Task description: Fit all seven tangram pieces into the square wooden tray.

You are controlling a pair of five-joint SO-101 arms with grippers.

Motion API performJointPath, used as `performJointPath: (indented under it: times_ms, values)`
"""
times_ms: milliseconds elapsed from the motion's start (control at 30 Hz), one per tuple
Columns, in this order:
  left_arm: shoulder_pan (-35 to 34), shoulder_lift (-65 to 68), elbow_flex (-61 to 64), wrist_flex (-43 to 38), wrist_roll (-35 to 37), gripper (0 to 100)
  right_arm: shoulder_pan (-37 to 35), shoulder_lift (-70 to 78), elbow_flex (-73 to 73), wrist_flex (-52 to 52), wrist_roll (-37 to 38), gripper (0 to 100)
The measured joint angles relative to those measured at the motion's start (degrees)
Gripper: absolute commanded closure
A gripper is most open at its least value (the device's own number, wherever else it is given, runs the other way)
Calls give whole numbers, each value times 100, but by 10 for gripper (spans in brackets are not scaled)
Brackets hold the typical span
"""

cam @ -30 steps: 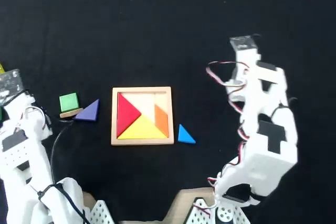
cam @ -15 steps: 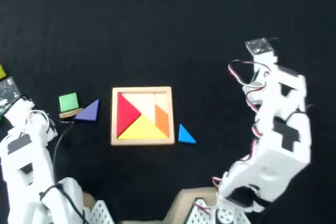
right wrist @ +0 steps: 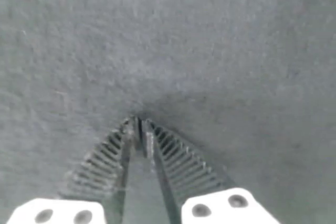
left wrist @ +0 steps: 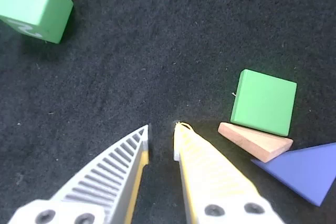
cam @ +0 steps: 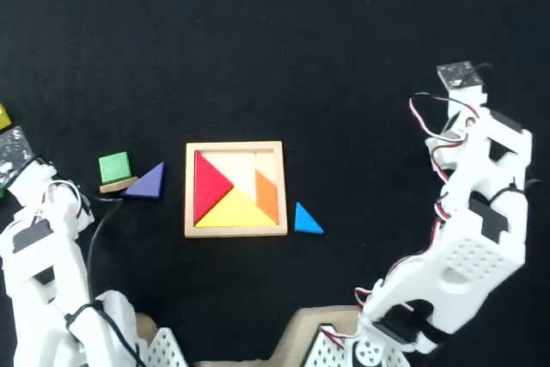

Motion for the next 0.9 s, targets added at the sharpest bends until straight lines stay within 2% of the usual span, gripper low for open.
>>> performJointPath:
  times_ms: [600, 767, 900]
  values:
    - [0, 0, 0, 0, 0, 902, 809, -26, -35, 448, 668, 988]
    - [0, 0, 0, 0, 0, 902, 870, -545, 88, 1029, 589, 988]
    - [0, -53, -35, 193, 0, 902, 809, -1187, 132, 1793, 62, 988]
